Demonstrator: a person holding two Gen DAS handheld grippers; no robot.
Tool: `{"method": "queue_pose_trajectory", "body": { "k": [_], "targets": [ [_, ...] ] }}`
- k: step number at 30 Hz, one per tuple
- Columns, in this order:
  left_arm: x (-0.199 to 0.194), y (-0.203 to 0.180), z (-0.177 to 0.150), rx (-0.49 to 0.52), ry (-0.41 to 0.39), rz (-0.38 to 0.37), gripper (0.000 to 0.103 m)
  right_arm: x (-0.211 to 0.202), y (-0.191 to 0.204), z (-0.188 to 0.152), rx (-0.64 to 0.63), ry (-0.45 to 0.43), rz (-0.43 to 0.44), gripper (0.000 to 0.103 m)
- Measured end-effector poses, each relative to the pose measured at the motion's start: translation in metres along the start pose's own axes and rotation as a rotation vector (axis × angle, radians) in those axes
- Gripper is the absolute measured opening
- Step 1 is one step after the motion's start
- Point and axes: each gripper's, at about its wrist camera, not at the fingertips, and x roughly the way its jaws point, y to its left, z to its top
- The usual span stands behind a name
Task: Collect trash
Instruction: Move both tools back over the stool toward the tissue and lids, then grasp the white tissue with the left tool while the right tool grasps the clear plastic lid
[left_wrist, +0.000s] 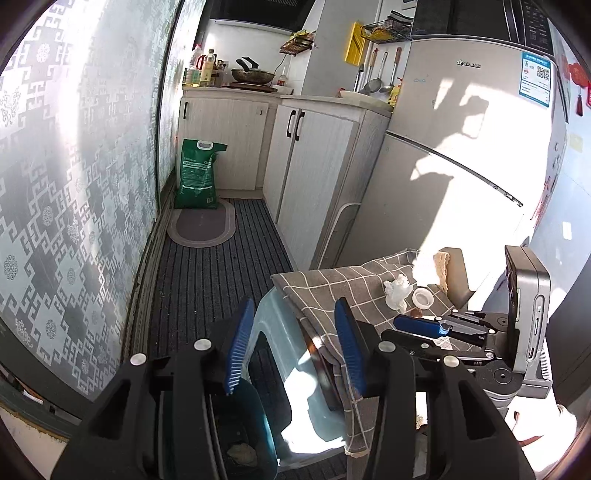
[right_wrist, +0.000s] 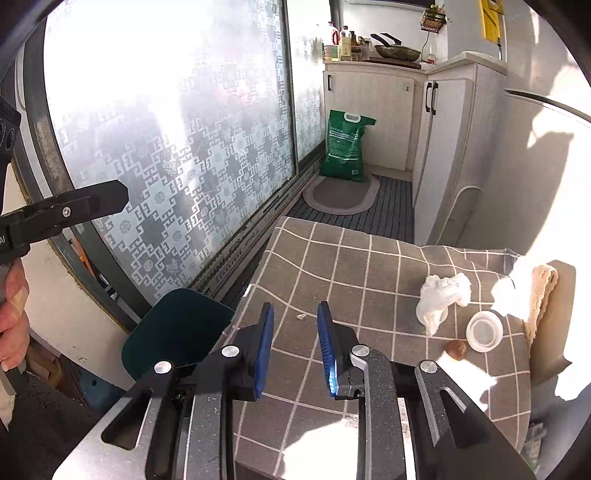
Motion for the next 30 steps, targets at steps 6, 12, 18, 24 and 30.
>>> {"method": "queue_pose_trajectory", "body": {
  "k": [6, 12, 18, 24, 30],
  "targets": [
    [0.033, -0.039, 0.013, 0.051, 0.025, -0.035, 0.053, -0.013, -0.04, -0.011, 0.045, 0.005, -0.078, 0.024],
    [0.066, -0.069, 0.012, 0.127, 0.028, -0.039, 0.058, -0.03, -0.066, -0.025, 0.041, -0.004, -0.141, 0.028],
    [0.106, -0.094, 0.004, 0.176, 0.085, -0.053, 0.058, -0.038, -0.099, -0.035, 0.084, 0.001, -0.167, 0.037],
    [0.139, -0.118, -0.001, 0.203, 0.132, -0.083, 0.058, -0.04, -0.126, -0.045, 0.132, 0.005, -0.167, 0.038],
    [0.167, -0.138, -0.005, 0.229, 0.17, -0.137, 0.058, -0.04, -0.142, -0.049, 0.151, 0.004, -0.162, 0.05]
  ]
}}
